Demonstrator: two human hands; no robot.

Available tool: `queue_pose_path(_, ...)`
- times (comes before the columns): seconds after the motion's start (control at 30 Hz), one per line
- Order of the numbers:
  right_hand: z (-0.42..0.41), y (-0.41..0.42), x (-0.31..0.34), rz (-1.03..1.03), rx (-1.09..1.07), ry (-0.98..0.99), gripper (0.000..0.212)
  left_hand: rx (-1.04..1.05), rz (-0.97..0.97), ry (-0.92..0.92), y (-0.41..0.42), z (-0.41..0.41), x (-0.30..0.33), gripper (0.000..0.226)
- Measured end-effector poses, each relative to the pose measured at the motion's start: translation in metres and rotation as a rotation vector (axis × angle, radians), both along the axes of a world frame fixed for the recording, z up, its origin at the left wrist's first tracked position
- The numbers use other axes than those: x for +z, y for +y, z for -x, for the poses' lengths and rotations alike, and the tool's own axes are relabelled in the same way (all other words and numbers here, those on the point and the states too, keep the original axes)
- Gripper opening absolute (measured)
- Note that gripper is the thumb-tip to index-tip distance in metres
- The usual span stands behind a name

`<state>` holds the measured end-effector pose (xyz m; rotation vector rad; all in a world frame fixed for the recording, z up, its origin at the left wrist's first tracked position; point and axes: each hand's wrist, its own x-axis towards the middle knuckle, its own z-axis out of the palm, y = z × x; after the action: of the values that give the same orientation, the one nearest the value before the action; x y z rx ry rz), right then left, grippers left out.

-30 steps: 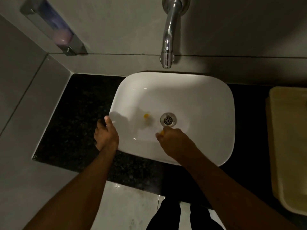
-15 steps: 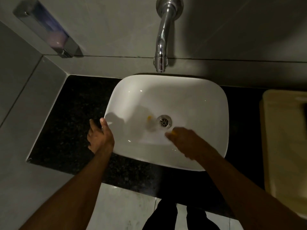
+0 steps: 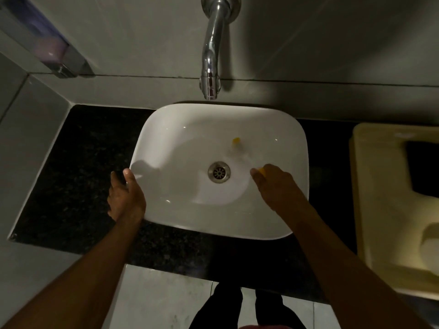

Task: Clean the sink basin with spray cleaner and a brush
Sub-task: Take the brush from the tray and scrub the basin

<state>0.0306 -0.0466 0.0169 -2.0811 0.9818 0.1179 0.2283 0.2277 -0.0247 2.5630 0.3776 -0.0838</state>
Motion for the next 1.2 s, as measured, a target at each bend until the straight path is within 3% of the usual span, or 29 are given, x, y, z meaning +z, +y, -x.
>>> queue_pose_path(0.1, 0.0, -0.009, 0.008, 0.075, -0.009, 0.046, 0.037, -0.001, 0.007, 0.002, 0.0, -0.002, -0.002, 0.08)
queue_pose_path(0.27, 0.042, 0.014, 0.022, 0.188, 0.171, 0.227, 0.036, 0.009, -0.011, 0.004, 0.001, -0.006, -0.006, 0.078)
queue_pose_path(0.4, 0.045, 0.009, 0.033, 0.254, 0.337, 0.317, 0.056, 0.0, -0.005, 0.0, 0.003, -0.006, -0.006, 0.085)
queue_pose_path(0.43, 0.031, 0.0, 0.035, 0.247, 0.295, 0.333, 0.051, 0.009, -0.011, 0.007, 0.003, -0.006, -0.006, 0.085)
queue_pose_path(0.53, -0.017, -0.018, 0.032, 0.097, 0.209, 0.237, 0.038, 0.018, -0.009, 0.009, 0.001, -0.006, -0.002, 0.083)
queue_pose_path(0.63, -0.025, 0.0, 0.022, -0.053, 0.344, 0.277, 0.041, 0.006, -0.008, 0.008, 0.001, -0.006, 0.001, 0.079)
queue_pose_path(1.07, 0.025, 0.018, 0.001, 0.177, 0.251, 0.177, 0.04, 0.006, 0.019, 0.014, 0.002, -0.005, 0.001, 0.078)
queue_pose_path(1.2, 0.003, 0.019, 0.007, 0.197, 0.262, 0.154, 0.04, -0.007, 0.027, 0.027, 0.002, -0.005, 0.003, 0.076)
